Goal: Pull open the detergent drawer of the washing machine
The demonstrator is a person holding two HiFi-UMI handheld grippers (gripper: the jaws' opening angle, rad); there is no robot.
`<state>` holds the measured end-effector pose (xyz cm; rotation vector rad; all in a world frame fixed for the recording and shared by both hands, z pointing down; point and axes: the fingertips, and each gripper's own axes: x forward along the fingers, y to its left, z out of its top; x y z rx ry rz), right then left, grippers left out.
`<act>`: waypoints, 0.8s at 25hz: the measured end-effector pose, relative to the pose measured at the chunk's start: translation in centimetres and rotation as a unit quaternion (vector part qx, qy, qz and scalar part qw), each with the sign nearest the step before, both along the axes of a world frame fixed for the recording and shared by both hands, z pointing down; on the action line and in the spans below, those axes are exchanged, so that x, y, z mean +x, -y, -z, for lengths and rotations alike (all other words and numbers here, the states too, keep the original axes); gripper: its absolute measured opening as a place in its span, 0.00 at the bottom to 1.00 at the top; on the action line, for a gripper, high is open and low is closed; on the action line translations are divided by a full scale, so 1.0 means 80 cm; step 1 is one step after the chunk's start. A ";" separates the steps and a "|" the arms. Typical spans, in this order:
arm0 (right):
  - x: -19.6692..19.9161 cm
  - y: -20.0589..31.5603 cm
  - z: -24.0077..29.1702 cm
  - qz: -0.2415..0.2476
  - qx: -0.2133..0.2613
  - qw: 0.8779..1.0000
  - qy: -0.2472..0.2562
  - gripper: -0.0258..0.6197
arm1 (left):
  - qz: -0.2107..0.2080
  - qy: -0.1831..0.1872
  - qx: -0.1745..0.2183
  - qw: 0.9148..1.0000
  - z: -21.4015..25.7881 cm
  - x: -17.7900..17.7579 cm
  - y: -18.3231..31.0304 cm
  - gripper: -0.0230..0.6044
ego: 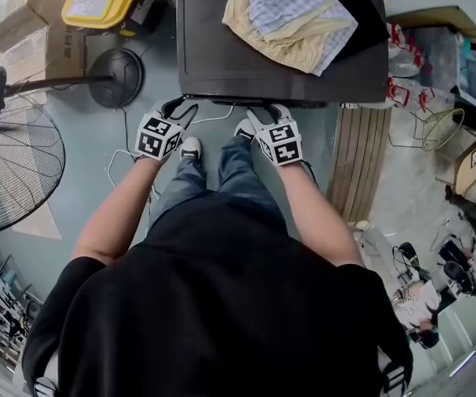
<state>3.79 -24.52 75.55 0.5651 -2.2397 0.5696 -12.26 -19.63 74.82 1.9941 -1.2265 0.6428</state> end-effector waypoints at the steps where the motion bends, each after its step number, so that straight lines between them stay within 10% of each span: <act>1: 0.000 0.001 0.000 -0.002 0.005 1.000 -0.003 0.27 | 0.000 0.003 0.001 1.000 0.000 0.000 0.000 0.30; 20: 0.004 0.007 -0.003 -0.012 0.045 0.998 -0.043 0.15 | 0.016 0.053 0.005 0.998 -0.003 -0.006 0.002 0.22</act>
